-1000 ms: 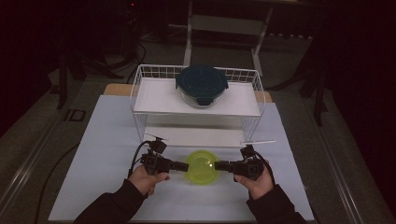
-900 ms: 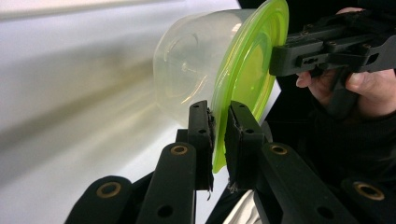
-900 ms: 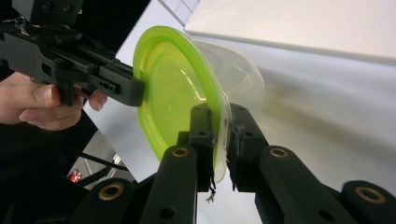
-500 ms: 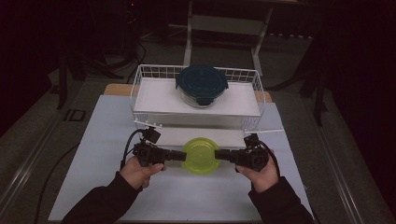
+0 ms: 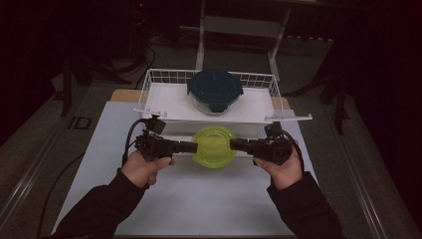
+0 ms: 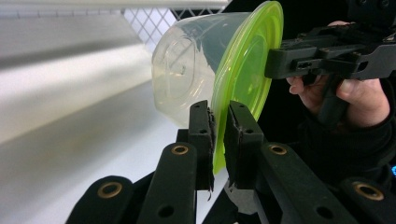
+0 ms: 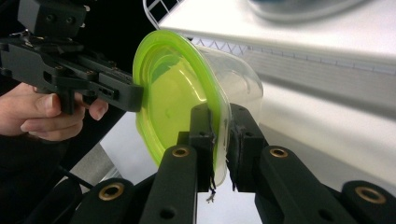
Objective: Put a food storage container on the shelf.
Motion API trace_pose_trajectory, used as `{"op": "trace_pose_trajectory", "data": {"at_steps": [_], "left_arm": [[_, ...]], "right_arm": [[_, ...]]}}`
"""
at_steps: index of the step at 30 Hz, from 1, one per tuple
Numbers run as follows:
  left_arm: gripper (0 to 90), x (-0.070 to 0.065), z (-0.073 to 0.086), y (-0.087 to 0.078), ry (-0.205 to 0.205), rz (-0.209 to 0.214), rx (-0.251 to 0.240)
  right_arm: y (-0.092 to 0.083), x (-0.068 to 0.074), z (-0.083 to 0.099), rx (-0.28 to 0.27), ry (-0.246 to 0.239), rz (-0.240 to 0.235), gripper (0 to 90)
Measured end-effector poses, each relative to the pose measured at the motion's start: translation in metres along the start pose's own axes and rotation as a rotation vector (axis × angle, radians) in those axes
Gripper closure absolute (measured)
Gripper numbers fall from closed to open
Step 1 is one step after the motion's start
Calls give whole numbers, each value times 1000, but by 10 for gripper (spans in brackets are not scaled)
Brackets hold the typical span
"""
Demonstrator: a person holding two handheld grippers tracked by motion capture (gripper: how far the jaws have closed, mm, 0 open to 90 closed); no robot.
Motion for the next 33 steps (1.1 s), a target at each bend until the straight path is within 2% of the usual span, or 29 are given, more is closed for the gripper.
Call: {"op": "trace_pose_trajectory", "data": {"at_steps": [11,19,27,33], "left_arm": [[814,-17,-45,-21,56,-28,-66],[814,-25,-73,-30,81,-54,-97],[816,-27,-98,-30,78,-75,-118],[816,-19,-117,-23,54,-84,-121]], "right_arm": [[-13,10,-47,-66,-52,4,814],[-17,11,-75,-109,-61,17,811],[-19,6,-99,-134,-59,45,808],[-16,-3,-117,-142,-35,67,807]]}}
Point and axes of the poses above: each handheld gripper's, and its own axes: y roughly forward along the jaws, z roughly out of its underside, x roughly to its left, the point moved 3 cm from there along y, roughly forward along the jaws, and after that the axes turned 4 degrees about -z, right-handed, at the moved point
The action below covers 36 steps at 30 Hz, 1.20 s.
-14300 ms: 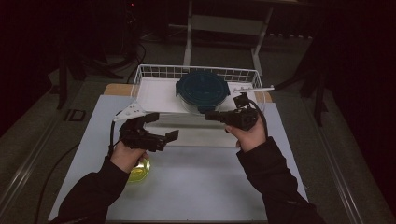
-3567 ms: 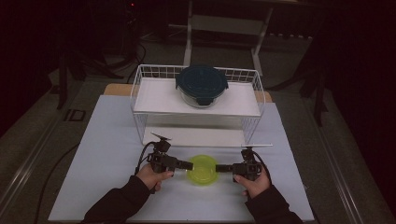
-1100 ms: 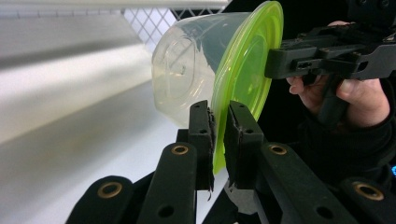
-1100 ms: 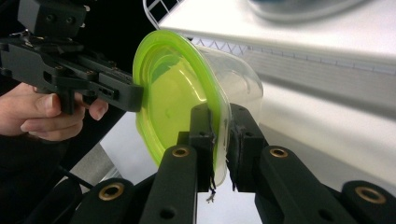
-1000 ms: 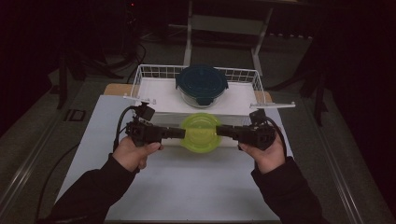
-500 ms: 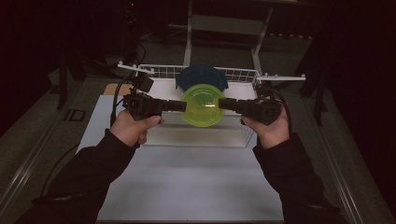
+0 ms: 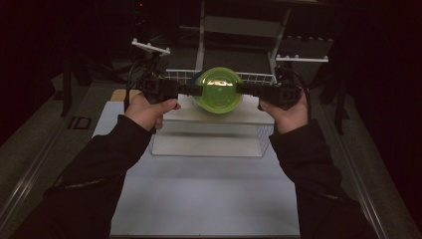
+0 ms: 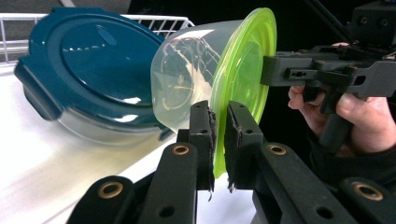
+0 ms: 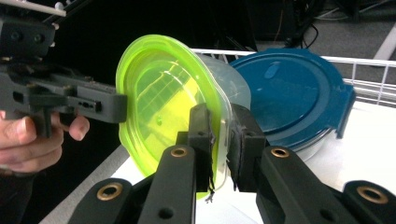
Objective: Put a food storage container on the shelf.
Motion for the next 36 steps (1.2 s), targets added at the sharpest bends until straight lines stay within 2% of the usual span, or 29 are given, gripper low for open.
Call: {"op": "trace_pose_trajectory", "data": {"at_steps": [5,9,14,17,19,21,25,27,30,36], "left_arm": [[813,11,-9,10,-33,2,0],[810,18,-13,16,-67,11,-6],[807,25,-17,18,-84,22,-22],[802,29,-20,21,-99,20,-37],[799,31,-22,23,-112,21,-46],[793,31,-24,25,-105,8,-48],[753,34,-27,29,-117,-12,-65],[750,38,-29,29,-142,-13,-76],[728,44,-32,31,-158,-15,-85],[671,47,-36,37,-143,-53,-91]], "right_arm": [[8,-10,-8,7,22,21,805],[14,-21,-13,15,68,24,802],[20,-25,-19,24,83,23,799],[23,-26,-23,20,79,43,797],[26,-28,-26,16,98,50,795],[28,-31,-28,21,113,58,789],[33,-33,-33,20,116,88,734],[37,-35,-34,22,116,104,741],[42,-38,-37,29,130,120,743],[48,-38,-42,26,148,148,726]]}}
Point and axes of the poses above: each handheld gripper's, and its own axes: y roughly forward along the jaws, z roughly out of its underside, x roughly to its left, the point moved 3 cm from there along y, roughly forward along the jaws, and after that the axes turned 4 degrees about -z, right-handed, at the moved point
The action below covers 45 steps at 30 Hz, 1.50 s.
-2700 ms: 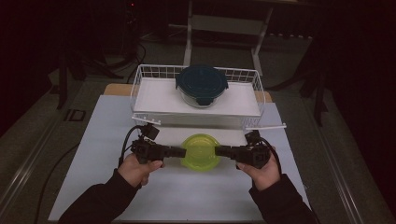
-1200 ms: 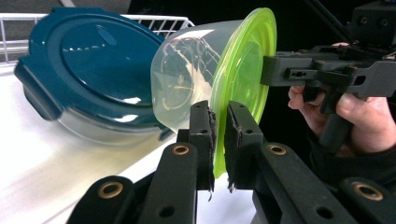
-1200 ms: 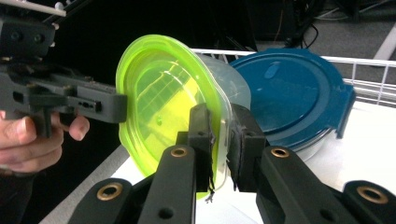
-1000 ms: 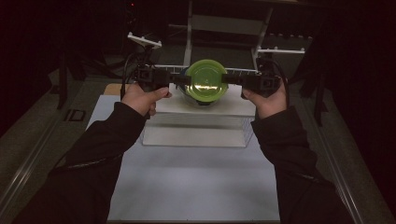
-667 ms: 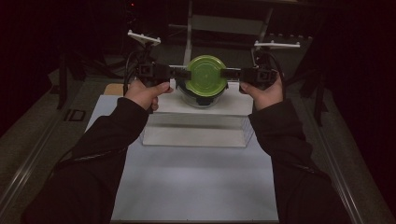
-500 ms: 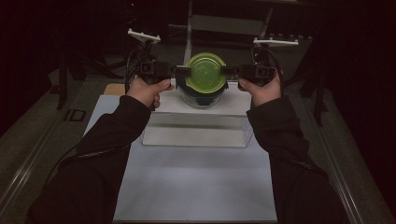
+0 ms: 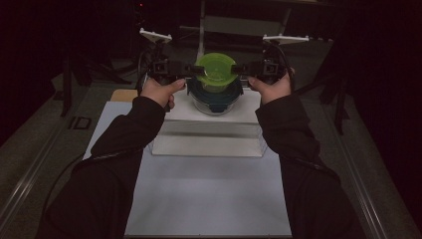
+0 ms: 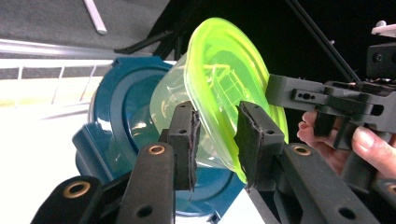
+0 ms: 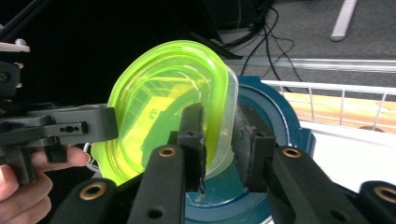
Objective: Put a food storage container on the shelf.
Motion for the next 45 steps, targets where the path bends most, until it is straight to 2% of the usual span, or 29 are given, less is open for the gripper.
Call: {"op": "trace_pose_trajectory", "data": {"at_steps": [7,11,16,20,27,29,32,34,38,41,45], "left_arm": [[580,-3,-1,7,44,-21,-10],[541,-2,-3,10,51,-30,-13],[471,-3,-4,12,65,-36,3],[382,-2,-6,11,56,-17,-14],[231,-5,-5,3,103,18,-59],[161,-8,-5,0,124,35,-65],[114,-13,-4,-2,141,33,-71],[25,-16,-3,-3,153,25,-61],[12,-27,3,-7,214,38,-67],[12,-29,6,-9,227,51,-73],[12,-34,13,-15,262,38,-86]], "right_arm": [[4,-3,-2,-7,0,31,689],[5,-2,-4,-9,-10,50,676],[6,-1,-5,-14,-10,49,621],[6,-1,-6,-21,-12,45,579],[2,2,-9,-53,-33,31,489],[0,3,-9,-59,-40,21,457],[-2,5,-10,-70,-55,19,403],[-3,8,-10,-69,-71,11,359],[-8,15,-9,-73,-120,-14,265],[-9,18,-6,-65,-135,-37,225],[-12,22,-2,-68,-149,-63,194]]}}
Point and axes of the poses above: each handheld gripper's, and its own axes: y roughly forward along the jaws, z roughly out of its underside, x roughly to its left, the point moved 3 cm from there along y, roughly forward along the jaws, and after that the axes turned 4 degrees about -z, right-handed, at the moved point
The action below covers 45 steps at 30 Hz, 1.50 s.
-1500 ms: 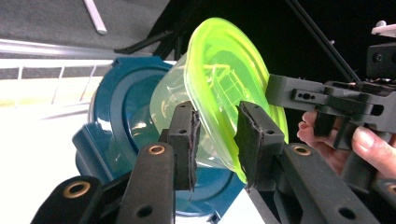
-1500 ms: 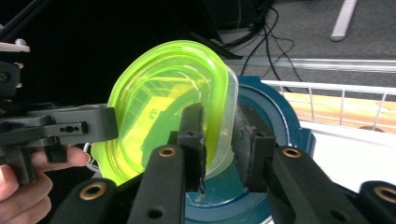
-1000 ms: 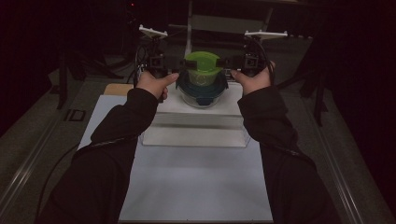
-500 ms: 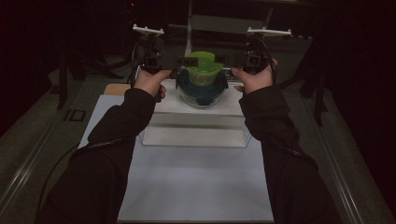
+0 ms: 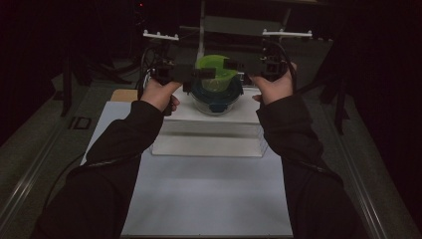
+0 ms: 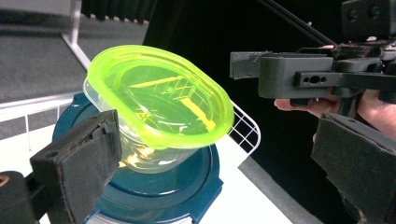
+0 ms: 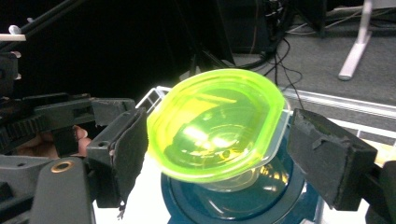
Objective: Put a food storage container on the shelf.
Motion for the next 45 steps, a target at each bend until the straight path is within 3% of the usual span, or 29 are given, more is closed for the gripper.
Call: {"op": "trace_pose_trajectory", "data": {"at_steps": [8,17,24,32,45], "left_arm": [[13,-5,10,-14,25,20,-13],[12,-18,35,-20,85,35,-2],[12,-26,53,-26,107,59,-5],[12,-32,78,-28,147,68,10],[12,-39,125,-21,216,72,45]], "right_arm": [[-7,3,12,4,-20,-24,189],[-15,12,36,22,-71,-57,192],[-18,17,57,33,-89,-88,192],[-17,14,86,51,-93,-117,193],[-11,1,132,85,-106,-115,192]]}}
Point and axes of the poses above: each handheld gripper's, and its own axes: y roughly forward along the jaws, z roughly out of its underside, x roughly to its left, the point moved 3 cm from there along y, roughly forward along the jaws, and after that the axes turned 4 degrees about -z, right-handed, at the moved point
